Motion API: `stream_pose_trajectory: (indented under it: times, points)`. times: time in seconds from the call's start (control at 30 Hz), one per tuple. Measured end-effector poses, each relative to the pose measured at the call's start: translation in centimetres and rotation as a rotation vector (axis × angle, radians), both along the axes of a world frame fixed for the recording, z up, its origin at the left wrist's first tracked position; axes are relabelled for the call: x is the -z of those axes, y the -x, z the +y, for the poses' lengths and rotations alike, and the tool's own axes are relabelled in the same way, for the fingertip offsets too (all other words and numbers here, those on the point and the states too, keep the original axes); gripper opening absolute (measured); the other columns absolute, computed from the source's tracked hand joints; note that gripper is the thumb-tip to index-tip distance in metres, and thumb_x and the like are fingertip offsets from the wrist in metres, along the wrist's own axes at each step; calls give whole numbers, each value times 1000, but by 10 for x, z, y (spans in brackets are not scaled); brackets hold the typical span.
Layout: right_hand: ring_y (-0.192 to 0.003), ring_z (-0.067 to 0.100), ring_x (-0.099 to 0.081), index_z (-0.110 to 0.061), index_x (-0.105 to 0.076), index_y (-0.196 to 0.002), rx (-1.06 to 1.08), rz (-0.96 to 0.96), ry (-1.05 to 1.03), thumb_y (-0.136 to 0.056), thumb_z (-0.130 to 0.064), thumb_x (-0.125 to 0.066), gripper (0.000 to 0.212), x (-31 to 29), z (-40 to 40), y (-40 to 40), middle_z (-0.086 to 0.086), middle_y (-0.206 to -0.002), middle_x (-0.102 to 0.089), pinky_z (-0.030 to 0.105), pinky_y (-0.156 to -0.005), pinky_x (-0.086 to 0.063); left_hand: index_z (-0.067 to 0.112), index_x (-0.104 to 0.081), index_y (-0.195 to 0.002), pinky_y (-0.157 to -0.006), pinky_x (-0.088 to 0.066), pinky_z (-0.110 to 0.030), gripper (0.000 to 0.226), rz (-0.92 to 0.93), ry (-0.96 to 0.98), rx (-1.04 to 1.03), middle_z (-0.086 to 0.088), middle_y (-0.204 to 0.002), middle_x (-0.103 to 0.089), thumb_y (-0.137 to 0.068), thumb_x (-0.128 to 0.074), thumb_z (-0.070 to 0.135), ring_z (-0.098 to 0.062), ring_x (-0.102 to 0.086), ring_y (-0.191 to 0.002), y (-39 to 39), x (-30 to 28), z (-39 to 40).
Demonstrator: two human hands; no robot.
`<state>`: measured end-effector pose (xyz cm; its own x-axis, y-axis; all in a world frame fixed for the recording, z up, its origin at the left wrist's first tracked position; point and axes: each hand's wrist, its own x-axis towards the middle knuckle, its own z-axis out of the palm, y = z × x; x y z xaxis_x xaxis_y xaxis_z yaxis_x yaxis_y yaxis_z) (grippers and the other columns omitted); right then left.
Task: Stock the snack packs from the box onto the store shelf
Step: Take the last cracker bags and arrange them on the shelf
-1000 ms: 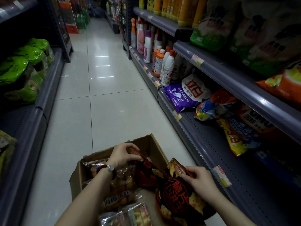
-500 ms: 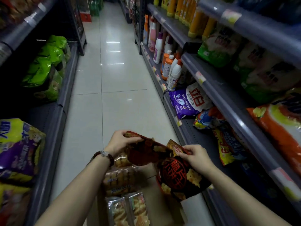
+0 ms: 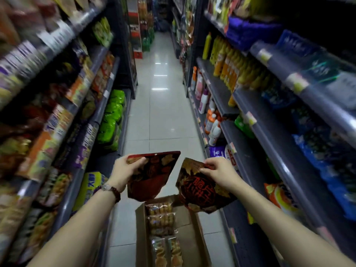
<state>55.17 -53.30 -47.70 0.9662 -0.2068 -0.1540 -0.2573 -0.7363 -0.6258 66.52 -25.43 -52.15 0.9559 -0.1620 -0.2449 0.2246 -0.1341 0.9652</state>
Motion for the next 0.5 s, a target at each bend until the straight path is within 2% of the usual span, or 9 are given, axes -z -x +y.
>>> stream_pose_trajectory:
  times: [0.07, 0.13, 0.2, 0.27, 0.37, 0.5]
  points:
    - [-81, 15, -62, -10, -73, -87, -96, -27, 44, -83, -25, -70, 17, -53, 17, -12, 5, -84, -71, 30, -71, -43, 3, -71, -88, -57, -52, -24, 12, -17, 16, -30, -5, -72, -71, -82, -72, 13, -13, -62, -63, -1, -50, 10]
    - [-76, 15, -60, -8, -72, -82, -175, -46, 45, -83, -19, -68, 11, -105, 33, -20, 4, -76, -68, 32, -69, -42, 5, -72, -84, -55, -53, -21, 7, -45, 30, -54, 2, -66, -72, -83, -70, 12, -9, -63, -60, 1, -98, 16]
    - [-74, 10, -58, -11, -73, -82, -247, -78, 47, -84, -14, -66, 8, -152, 47, -29, -2, -71, -64, 26, -69, -37, 11, -71, -77, -53, -52, -20, 6, -69, 44, -83, 5, -60, -71, -83, -70, 11, -5, -63, -55, 3, -145, 20]
    - [-79, 10, -60, -10, -75, -89, -318, -113, 78, -86, -14, -66, 10, -194, 58, -38, -2, -76, -67, 19, -71, -34, 12, -71, -72, -57, -52, -23, 9, -96, 49, -109, 4, -60, -70, -82, -72, 12, -8, -63, -55, 8, -187, 24]
    - [-87, 4, -59, -12, -75, -101, -422, -187, 93, -88, -19, -67, 17, -249, 72, -49, -3, -92, -72, 14, -73, -37, 11, -72, -75, -60, -54, -25, 6, -156, 49, -162, 1, -66, -72, -80, -74, 15, -13, -65, -61, 21, -242, 31]
    - [-93, 13, -66, -11, -74, -106, -551, -313, 100, -87, -21, -69, 22, -309, 88, -50, 3, -103, -74, 23, -83, -47, 8, -73, -81, -57, -52, -20, 8, -221, 81, -241, -5, -74, -74, -79, -75, 15, -13, -69, -64, 51, -305, 40]
